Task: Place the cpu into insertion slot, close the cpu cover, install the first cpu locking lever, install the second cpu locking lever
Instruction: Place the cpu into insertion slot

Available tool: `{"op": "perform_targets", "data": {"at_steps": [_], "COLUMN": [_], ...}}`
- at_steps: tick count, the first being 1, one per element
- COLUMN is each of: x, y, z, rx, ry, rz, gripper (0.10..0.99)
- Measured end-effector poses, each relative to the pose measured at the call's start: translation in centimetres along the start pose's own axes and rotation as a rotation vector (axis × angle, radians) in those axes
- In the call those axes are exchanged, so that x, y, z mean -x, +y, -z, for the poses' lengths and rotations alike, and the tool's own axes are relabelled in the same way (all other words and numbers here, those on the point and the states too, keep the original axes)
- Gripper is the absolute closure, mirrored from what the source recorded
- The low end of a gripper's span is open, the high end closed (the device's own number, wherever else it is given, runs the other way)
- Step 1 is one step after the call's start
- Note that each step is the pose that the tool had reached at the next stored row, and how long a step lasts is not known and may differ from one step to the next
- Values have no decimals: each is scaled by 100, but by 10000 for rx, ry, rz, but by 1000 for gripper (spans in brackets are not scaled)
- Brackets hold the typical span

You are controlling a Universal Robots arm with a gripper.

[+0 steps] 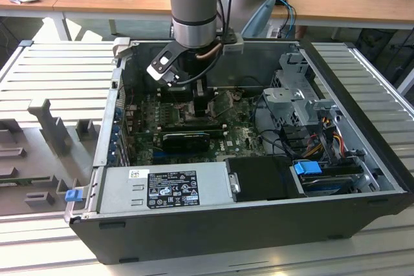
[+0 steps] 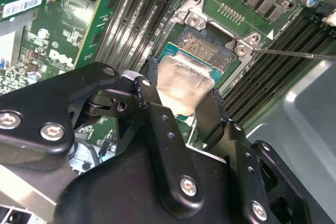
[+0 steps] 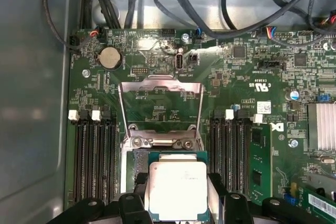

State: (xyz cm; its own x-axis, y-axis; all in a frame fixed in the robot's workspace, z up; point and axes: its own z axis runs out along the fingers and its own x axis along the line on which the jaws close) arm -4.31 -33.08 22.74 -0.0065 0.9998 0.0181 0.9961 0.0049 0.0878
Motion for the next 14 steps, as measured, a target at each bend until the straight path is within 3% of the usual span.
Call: {"op": "perform_targets", "data": {"at_steps": [6, 14], "x": [-79, -100], "y": [-19, -54], "z": [-110, -184], "rx": [-2, -10], "ry": [-1, -10], "rz": [-23, -37], "gripper": [561, 561]}}
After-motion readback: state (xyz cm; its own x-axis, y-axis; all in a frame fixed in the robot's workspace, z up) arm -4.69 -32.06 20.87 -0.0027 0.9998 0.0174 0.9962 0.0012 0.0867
